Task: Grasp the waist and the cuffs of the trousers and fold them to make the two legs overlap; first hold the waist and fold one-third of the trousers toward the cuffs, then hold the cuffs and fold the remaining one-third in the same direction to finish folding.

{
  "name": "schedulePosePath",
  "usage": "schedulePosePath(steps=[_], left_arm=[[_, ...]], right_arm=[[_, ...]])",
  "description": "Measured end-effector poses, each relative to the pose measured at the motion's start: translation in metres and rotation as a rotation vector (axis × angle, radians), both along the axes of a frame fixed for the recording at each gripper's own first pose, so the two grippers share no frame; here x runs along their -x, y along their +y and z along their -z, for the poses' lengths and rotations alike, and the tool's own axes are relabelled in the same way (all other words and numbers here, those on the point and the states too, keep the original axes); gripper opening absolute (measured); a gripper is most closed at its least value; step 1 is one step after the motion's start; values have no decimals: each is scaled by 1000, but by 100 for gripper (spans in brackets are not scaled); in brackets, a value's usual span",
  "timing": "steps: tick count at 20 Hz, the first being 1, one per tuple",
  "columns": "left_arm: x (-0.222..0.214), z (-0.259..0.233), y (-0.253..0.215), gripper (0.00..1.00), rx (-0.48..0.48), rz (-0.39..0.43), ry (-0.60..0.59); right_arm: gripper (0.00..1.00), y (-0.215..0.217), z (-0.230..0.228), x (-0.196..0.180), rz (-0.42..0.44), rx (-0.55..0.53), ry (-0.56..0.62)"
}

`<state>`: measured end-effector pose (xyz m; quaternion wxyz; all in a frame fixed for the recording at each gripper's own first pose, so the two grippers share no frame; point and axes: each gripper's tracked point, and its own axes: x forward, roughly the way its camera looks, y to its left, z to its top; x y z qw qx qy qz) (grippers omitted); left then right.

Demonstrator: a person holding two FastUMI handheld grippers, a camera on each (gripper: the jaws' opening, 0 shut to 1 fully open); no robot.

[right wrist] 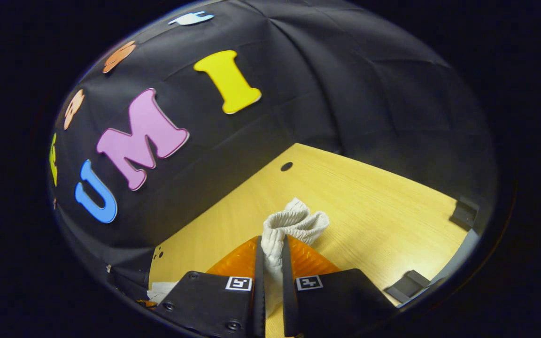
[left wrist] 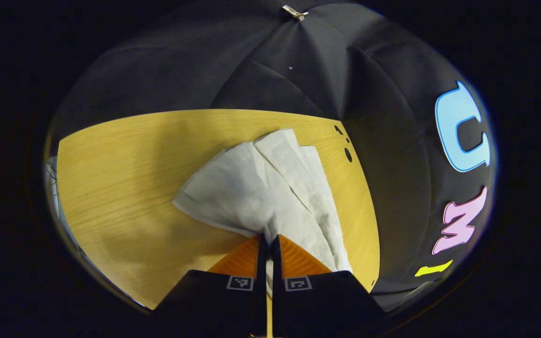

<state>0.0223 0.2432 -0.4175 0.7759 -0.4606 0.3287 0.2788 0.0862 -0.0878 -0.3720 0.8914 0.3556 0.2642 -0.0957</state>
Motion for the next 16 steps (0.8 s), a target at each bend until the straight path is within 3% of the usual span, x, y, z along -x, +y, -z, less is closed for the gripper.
schedulePosePath(steps=[4, 8, 12, 16], left_arm=[[18, -1, -17, 10, -35, 27, 7], [27, -1, -31, 10, -39, 47, 10], [33, 1, -34, 10, -25, 28, 11], [37, 2, -35, 10, -14, 16, 10]], right_arm=[[19, 43, -51, -5, -136, 31, -114], [19, 136, -79, -27, -297, 32, -180], [19, 220, -76, -26, -457, 48, -181], [19, 272, -49, -24, -594, 99, -147]])
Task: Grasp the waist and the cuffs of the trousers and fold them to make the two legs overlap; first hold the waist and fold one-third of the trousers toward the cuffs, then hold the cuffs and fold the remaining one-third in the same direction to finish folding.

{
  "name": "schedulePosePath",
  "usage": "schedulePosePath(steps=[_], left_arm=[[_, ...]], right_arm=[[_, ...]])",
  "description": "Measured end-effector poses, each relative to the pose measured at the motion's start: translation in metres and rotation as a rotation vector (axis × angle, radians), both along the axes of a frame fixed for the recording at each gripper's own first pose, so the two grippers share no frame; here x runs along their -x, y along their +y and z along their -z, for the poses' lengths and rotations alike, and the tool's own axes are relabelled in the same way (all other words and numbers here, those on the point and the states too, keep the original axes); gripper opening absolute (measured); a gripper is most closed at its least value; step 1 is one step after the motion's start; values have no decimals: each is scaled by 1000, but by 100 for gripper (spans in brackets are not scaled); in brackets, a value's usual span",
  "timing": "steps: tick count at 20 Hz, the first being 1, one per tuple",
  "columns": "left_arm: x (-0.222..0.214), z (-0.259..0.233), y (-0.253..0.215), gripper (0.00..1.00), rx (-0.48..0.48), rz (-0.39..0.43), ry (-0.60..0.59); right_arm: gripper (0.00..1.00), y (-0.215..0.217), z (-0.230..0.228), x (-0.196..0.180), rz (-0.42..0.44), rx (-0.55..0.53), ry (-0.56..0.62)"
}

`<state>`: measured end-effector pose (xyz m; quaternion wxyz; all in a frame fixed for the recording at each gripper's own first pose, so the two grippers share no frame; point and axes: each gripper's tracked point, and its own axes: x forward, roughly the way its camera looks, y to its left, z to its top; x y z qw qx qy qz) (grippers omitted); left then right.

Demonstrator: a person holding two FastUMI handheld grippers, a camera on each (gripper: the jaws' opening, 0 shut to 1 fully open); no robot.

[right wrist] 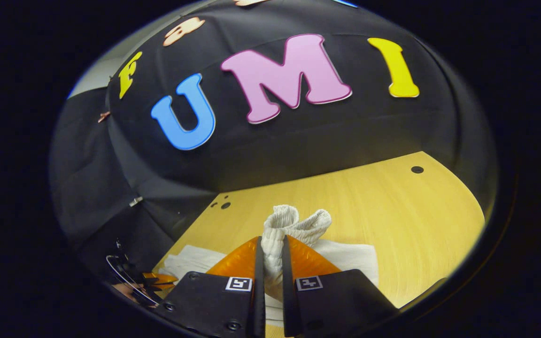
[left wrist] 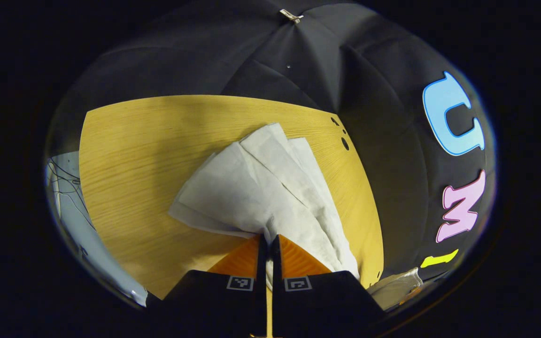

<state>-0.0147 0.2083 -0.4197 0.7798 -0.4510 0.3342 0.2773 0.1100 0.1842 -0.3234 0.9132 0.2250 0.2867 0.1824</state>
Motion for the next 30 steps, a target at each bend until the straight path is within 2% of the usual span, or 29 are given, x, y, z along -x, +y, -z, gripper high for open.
schedulePosePath(steps=[8, 10, 13, 14, 16, 17, 18, 19, 22, 26, 30], left_arm=[[1, 5, 1, 10, 10, 9, 10], [0, 5, 2, 10, 13, 12, 8], [-2, 5, 4, 10, 17, 17, 6], [-2, 6, 4, 10, 19, 17, 4], [-3, 6, 4, 10, 24, 13, 2], [-3, 5, 5, 10, 31, 9, -2], [-3, 4, 5, 10, 39, 1, -13], [-3, 1, 6, 10, 49, -8, -29], [-11, -27, 9, 7, 38, -42, -133], [-38, -66, -7, 6, -19, 48, -218], [-69, -124, -38, 6, -82, 139, -345]], right_arm=[[19, 79, 49, 32, -200, 122, 66], [19, 96, 62, 45, -249, 114, 110], [32, 126, 65, 74, -339, 19, 188], [45, 130, 62, 80, -352, -6, 200], [58, 125, 58, 85, -347, -40, 217], [63, 117, 56, 87, -332, -53, 223], [58, 104, 55, 86, -305, -58, 226], [67, 86, 56, 85, -269, -58, 228], [69, 19, 69, 79, -116, -55, 250], [69, -85, 95, 86, 94, -14, 288], [69, -159, 108, 105, 254, -11, 314]])
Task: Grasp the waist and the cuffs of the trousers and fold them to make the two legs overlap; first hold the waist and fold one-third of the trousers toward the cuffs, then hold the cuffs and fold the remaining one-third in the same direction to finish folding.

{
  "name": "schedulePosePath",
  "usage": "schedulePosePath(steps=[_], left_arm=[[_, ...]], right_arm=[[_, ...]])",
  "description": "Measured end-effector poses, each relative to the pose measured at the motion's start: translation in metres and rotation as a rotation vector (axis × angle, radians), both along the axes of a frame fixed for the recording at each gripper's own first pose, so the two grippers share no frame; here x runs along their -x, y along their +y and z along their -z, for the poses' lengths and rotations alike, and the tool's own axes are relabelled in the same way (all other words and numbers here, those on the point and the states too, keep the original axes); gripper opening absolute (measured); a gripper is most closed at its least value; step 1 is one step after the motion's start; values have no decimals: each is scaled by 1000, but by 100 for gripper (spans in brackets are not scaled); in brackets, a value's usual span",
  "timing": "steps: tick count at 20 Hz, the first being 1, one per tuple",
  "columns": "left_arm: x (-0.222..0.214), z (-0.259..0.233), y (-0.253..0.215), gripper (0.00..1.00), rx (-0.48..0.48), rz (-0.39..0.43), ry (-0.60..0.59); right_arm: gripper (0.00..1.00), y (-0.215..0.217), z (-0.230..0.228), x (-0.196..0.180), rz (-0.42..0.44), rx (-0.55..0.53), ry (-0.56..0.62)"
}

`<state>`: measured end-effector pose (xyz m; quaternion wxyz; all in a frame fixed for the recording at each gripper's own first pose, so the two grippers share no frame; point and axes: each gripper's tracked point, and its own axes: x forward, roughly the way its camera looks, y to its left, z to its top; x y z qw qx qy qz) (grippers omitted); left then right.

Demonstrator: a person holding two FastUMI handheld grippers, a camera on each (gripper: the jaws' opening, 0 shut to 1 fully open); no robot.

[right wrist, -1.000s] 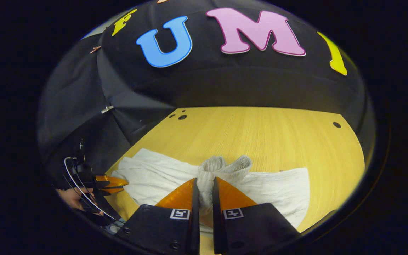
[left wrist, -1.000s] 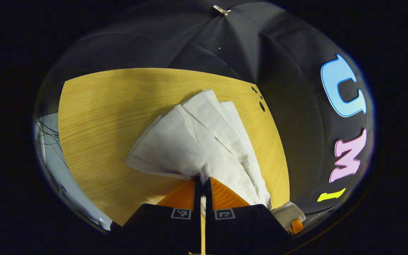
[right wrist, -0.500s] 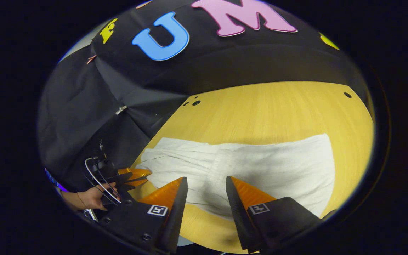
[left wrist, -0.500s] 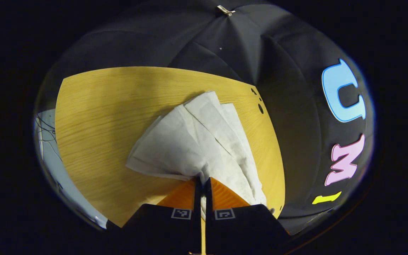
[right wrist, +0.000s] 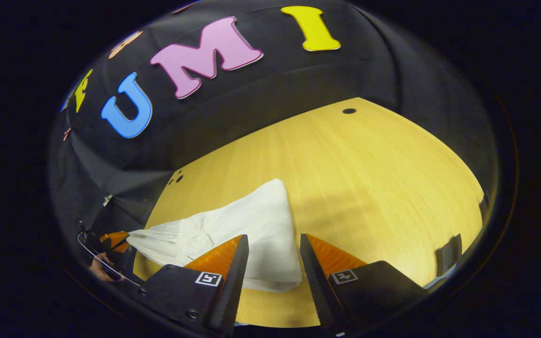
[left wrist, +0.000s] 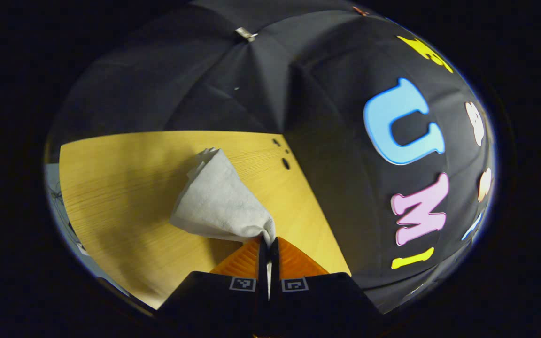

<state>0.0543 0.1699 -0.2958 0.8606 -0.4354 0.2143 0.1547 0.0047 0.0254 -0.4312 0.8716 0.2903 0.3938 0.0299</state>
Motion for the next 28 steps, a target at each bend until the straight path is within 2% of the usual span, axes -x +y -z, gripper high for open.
schedulePosePath(steps=[5, 10, 14, 18, 21, 24, 26, 28], left_arm=[[-35, -43, -67, 6, -76, 172, -86], [-51, -58, -154, 6, -150, 355, -128], [-47, -33, -235, 5, -145, 533, -89], [-24, 14, -306, 6, -163, 736, 16], [1, 44, -331, 5, -166, 844, 94], [26, 70, -344, 6, -124, 914, 184], [35, 79, -342, 10, -94, 925, 223], [42, 76, -347, 19, -54, 947, 216]], right_arm=[[69, -48, 1, 14, 90, 22, 0], [69, -67, 4, 19, 109, 36, 7], [69, -72, 10, 23, 110, 32, 19], [69, -75, 13, 25, 106, 29, 25], [69, -79, 17, 27, 118, 23, 33], [69, -83, 20, 30, 130, 19, 43], [69, -84, 23, 32, 132, 18, 48], [69, -82, 24, 32, 129, 15, 52]])
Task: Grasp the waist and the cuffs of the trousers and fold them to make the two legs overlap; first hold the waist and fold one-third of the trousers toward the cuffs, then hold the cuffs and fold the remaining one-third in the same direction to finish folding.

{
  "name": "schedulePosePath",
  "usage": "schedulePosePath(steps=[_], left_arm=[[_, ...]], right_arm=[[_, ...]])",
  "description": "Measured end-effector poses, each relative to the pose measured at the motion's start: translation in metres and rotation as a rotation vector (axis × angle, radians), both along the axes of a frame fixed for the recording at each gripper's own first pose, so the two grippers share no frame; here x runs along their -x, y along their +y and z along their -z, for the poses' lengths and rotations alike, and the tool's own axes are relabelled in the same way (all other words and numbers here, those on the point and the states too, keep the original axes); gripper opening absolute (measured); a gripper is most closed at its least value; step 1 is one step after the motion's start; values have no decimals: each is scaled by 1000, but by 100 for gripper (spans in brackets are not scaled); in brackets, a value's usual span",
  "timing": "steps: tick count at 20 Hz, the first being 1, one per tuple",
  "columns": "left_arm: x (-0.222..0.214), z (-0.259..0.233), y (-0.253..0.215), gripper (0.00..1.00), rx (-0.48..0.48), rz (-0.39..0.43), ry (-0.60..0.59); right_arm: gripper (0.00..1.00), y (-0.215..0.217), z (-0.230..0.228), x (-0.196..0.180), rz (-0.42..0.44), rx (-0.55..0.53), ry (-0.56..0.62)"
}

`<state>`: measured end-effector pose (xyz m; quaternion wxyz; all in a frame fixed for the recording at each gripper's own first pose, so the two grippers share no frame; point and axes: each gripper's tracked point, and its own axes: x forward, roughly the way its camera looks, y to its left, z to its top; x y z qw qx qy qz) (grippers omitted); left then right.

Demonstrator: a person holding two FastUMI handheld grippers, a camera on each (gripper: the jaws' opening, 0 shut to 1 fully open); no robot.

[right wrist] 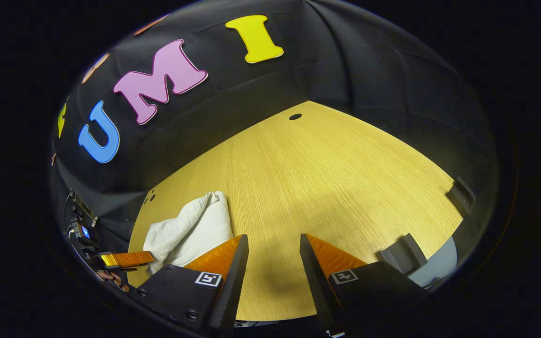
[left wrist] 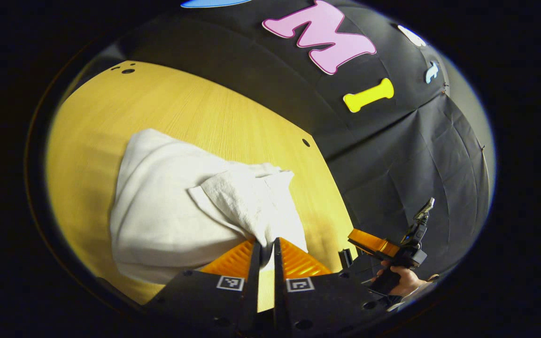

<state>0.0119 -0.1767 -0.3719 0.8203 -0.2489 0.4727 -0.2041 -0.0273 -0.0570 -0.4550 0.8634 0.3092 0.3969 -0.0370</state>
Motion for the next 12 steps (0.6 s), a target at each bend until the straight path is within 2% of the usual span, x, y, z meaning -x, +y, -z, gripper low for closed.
schedulePosePath(steps=[1, 3, 7, 8, 10, 12], left_arm=[[3, -6, -5, 26, 24, 20, -10], [8, -21, -21, 62, 63, 97, -67], [46, -56, -59, 66, 179, 361, -122], [49, -60, -59, 66, 191, 384, -133], [38, -60, -42, 67, 188, 300, -135], [19, -59, -3, 70, 172, 127, -116]], right_arm=[[69, 1, 0, 0, -2, -1, 0], [69, 5, 2, 1, -8, -3, 2], [69, 12, 0, 0, -18, -7, -1], [69, 12, -1, -1, -19, -6, -4], [69, 14, -4, -1, -22, -5, -10], [69, 17, -7, -2, -20, -7, -17]])
